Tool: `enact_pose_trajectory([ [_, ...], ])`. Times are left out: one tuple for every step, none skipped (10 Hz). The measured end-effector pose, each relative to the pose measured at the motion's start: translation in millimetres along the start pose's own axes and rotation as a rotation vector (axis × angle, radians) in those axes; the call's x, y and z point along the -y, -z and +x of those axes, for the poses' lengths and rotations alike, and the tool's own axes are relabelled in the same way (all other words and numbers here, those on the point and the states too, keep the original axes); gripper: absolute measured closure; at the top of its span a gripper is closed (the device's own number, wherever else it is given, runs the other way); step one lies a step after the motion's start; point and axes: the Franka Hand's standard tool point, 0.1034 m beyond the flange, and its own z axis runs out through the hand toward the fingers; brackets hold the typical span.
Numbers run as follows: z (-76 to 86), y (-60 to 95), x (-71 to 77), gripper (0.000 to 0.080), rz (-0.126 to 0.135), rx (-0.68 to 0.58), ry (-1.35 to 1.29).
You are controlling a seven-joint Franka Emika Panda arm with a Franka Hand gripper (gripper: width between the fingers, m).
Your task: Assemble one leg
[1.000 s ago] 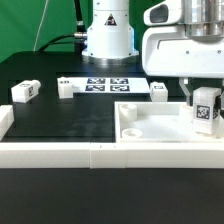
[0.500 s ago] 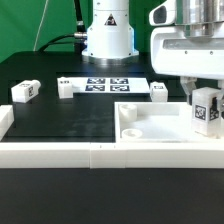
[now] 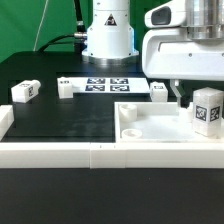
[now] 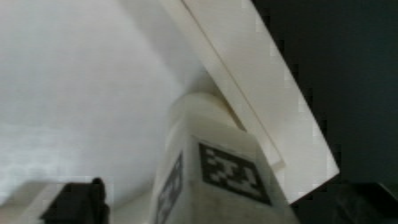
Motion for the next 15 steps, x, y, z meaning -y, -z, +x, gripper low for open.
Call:
enact_pose_trajectory([
  [0.8, 1.1, -0.4, 0.015, -0.006, 0.007, 0.099],
  [2.7, 2.8, -0.2, 0.015, -0.023, -0.001, 0.252],
  [3.4, 3.7, -0.2, 0.015, -0.036, -0.006, 0.373],
  [3.7, 4.0, -0.2, 0.015, -0.047, -0.008, 0.469],
  [5.5, 4.6, -1.7, 0.015, -0.053, -0.008, 0.565],
  [8.4, 5.0, -5.4, 0.015, -0.055, -0.006, 0.683],
  [9.9, 5.2, -7.3, 0.015, -0.056, -0.005, 0.737],
  [9.9, 4.8, -7.6, 0.015, -0.056, -0.005, 0.755],
  [9.8, 4.5, -7.7, 0.0272, -0.056, -0.004, 0.754],
  [9.7, 4.4, -7.8, 0.0272, -0.056, -0.004, 0.754],
  [9.7, 4.2, -7.8, 0.0408, -0.056, -0.004, 0.754],
  [9.5, 4.0, -7.9, 0.0408, -0.056, -0.004, 0.741],
  [9.4, 3.8, -7.9, 0.0509, -0.056, -0.004, 0.724],
  [9.4, 3.8, -7.9, 0.0509, -0.056, -0.004, 0.724],
  [9.3, 3.0, -7.7, 0.0509, -0.051, -0.006, 0.686],
])
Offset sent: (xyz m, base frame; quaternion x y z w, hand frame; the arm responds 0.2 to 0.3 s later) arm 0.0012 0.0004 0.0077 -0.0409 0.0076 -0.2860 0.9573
